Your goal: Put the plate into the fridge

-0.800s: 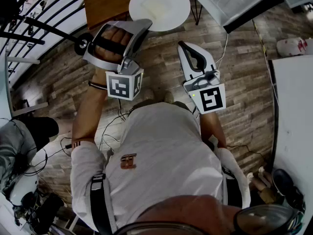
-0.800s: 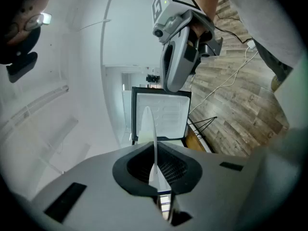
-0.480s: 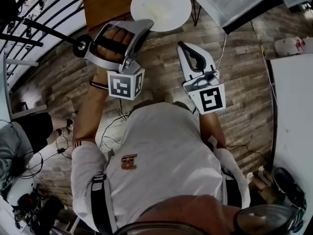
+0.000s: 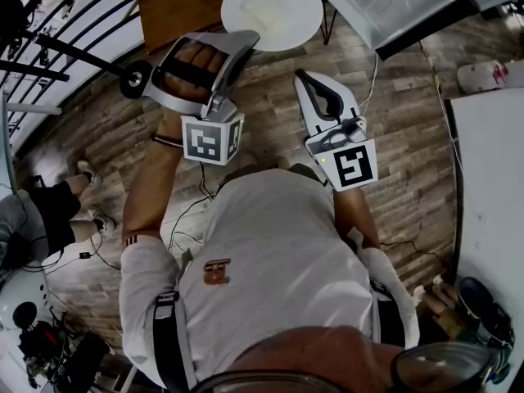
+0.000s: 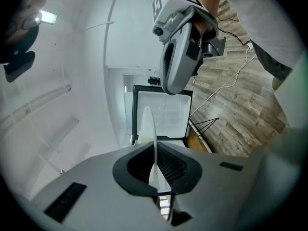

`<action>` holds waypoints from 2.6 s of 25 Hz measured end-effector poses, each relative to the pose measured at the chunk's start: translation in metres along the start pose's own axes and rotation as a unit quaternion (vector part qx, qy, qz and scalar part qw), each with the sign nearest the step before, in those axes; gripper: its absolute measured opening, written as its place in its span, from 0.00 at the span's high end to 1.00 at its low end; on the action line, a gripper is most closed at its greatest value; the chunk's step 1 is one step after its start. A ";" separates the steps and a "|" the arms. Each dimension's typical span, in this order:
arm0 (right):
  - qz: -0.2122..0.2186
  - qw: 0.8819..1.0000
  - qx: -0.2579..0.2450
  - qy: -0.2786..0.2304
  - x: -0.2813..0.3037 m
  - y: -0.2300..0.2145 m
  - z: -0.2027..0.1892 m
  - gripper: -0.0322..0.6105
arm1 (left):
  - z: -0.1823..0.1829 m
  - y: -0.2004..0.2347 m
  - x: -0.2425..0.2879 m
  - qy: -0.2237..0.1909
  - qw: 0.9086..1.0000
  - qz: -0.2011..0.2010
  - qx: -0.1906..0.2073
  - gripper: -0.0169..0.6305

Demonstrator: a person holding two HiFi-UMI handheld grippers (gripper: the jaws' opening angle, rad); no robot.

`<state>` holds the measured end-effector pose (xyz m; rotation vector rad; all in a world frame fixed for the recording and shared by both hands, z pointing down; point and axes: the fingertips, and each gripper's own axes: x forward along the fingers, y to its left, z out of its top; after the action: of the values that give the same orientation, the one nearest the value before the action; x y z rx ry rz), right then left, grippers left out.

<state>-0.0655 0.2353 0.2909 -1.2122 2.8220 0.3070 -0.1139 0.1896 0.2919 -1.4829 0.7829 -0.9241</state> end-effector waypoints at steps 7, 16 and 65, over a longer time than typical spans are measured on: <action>-0.010 1.000 -0.001 0.001 0.016 0.010 -0.005 0.90 | -0.017 -0.005 0.000 -0.015 1.000 -0.005 0.008 0.93; -0.033 0.999 0.001 0.000 0.020 0.030 -0.007 0.90 | -0.028 -0.013 -0.013 -0.037 0.999 -0.013 0.015 0.93; 0.017 1.000 -0.011 -0.009 0.201 -0.249 -0.069 0.90 | -0.128 0.020 0.312 0.028 0.999 -0.022 0.011 0.93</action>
<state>-0.0221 -0.0891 0.2928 -1.1598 2.8335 0.3509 -0.0811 -0.1458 0.3107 -1.4653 0.7811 -1.0091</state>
